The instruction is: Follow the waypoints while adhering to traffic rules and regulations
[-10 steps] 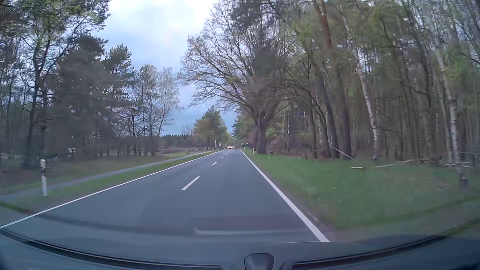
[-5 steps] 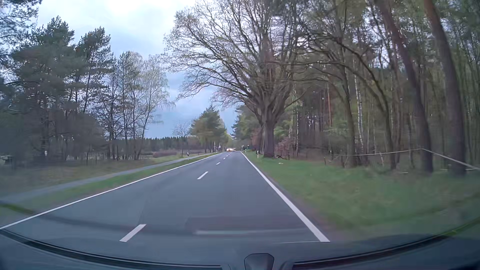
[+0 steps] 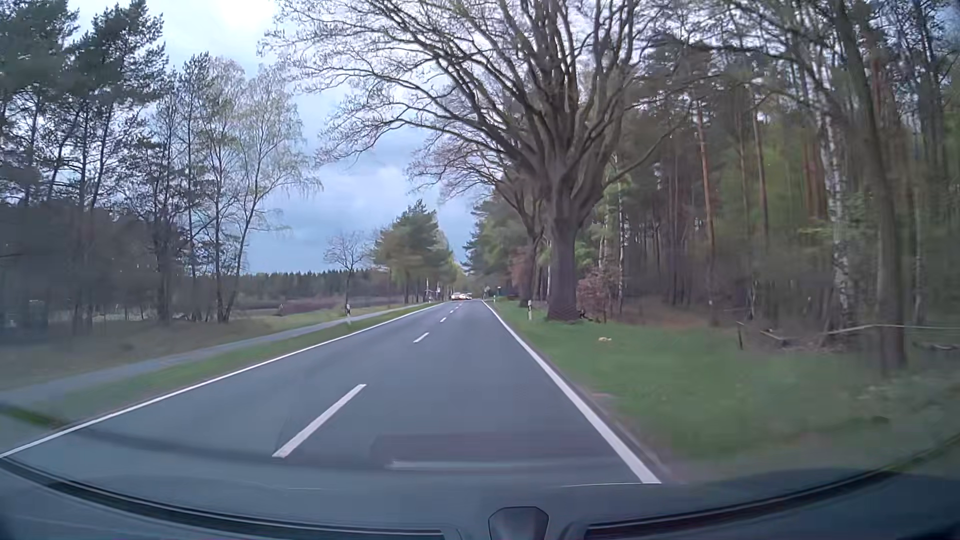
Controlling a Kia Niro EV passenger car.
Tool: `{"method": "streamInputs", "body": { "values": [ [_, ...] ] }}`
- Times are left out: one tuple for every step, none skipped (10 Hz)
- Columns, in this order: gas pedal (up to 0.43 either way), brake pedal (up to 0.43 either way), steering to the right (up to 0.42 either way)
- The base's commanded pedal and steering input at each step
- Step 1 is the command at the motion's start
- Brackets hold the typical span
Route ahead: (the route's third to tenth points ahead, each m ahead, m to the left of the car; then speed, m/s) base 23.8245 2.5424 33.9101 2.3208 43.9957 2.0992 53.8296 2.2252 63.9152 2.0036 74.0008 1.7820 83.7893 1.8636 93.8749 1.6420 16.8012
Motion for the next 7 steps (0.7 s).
{"method": "streamInputs", "body": {
  "values": [
    [0.098, 0.000, -0.004],
    [0.087, 0.000, -0.003],
    [0.087, 0.000, -0.003],
    [0.087, 0.000, -0.003],
    [0.087, 0.000, -0.003],
    [0.087, 0.000, -0.003],
    [0.087, 0.000, -0.002]
  ]
}}
